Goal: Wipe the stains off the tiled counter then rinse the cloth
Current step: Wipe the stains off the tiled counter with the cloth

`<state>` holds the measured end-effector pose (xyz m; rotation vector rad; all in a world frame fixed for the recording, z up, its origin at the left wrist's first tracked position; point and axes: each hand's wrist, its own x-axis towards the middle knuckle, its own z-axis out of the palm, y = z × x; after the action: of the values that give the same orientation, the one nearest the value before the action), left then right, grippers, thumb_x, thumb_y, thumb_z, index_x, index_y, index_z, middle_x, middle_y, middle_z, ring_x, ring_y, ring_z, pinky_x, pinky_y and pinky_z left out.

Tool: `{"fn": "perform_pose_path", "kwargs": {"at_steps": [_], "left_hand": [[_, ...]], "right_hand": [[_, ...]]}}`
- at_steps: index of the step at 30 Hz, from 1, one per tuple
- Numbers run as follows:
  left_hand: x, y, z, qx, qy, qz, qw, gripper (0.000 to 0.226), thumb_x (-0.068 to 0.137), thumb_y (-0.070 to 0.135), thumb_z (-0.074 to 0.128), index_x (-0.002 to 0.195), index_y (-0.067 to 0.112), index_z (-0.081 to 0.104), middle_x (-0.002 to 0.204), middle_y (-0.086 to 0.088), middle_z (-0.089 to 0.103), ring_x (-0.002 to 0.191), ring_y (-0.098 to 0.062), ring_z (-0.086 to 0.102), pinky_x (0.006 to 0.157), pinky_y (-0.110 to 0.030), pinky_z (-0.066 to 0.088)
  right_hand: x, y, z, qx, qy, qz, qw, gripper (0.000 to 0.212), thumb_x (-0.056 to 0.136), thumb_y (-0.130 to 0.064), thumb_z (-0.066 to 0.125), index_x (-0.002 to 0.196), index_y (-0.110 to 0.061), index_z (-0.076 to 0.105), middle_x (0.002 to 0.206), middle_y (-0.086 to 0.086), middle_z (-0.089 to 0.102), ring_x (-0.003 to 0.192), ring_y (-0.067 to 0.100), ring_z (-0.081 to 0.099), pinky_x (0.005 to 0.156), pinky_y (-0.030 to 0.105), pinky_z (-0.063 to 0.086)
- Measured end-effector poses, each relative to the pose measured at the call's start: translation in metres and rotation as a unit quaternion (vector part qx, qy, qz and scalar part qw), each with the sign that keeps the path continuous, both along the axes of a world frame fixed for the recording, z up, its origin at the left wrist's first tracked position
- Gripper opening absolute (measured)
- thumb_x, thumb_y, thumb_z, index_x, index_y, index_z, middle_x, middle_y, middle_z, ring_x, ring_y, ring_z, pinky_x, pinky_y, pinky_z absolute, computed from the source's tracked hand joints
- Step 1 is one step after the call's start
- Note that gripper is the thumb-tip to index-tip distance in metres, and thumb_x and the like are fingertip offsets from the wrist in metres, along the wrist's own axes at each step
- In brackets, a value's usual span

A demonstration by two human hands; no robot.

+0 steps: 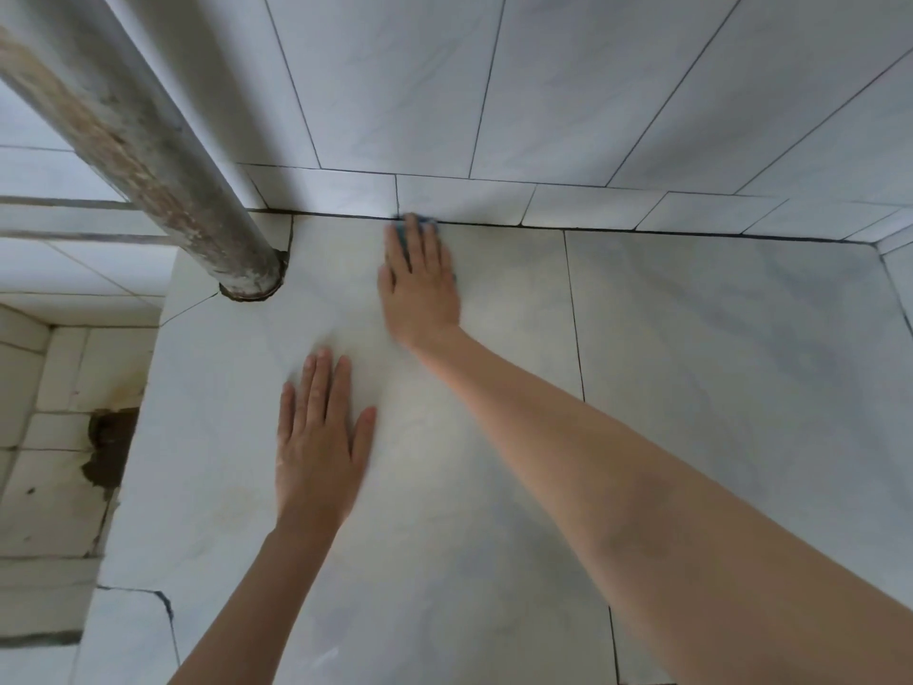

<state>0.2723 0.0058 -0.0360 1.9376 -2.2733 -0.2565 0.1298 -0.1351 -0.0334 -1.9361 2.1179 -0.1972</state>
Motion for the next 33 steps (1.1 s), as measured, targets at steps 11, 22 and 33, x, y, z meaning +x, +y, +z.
{"fn": "perform_pose_path", "kwargs": {"at_steps": [11, 22, 33], "left_hand": [[0.019, 0.002, 0.003, -0.011, 0.089, 0.0, 0.996, 0.052, 0.097, 0.031, 0.029, 0.142, 0.006, 0.035, 0.152, -0.008, 0.029, 0.143, -0.015, 0.018, 0.117, -0.032, 0.014], [0.057, 0.015, 0.007, -0.002, 0.041, 0.049, 0.998, 0.056, 0.096, 0.035, 0.03, 0.143, 0.007, 0.033, 0.152, -0.009, 0.028, 0.143, -0.016, 0.018, 0.119, -0.029, 0.004], [0.072, 0.043, 0.008, 0.016, 0.027, 0.078, 0.996, 0.059, 0.096, 0.038, 0.024, 0.144, 0.005, 0.03, 0.153, -0.009, 0.025, 0.143, -0.016, 0.015, 0.118, -0.029, 0.001]], "right_hand": [[0.043, -0.027, 0.005, 0.004, 0.036, 0.177, 0.984, 0.051, 0.1, -0.025, 0.021, 0.15, -0.024, 0.008, 0.159, -0.001, -0.002, 0.146, 0.018, -0.004, 0.118, 0.033, -0.001], [0.062, -0.015, 0.006, -0.02, 0.077, 0.234, 0.969, 0.052, 0.1, -0.027, 0.024, 0.15, -0.021, 0.012, 0.158, -0.001, 0.007, 0.146, 0.017, 0.002, 0.117, 0.031, 0.0], [0.033, 0.127, 0.003, -0.068, 0.031, 0.394, 0.916, 0.05, 0.099, -0.038, 0.022, 0.144, -0.021, 0.035, 0.151, 0.004, 0.032, 0.142, 0.022, 0.023, 0.117, 0.034, 0.013]]}}
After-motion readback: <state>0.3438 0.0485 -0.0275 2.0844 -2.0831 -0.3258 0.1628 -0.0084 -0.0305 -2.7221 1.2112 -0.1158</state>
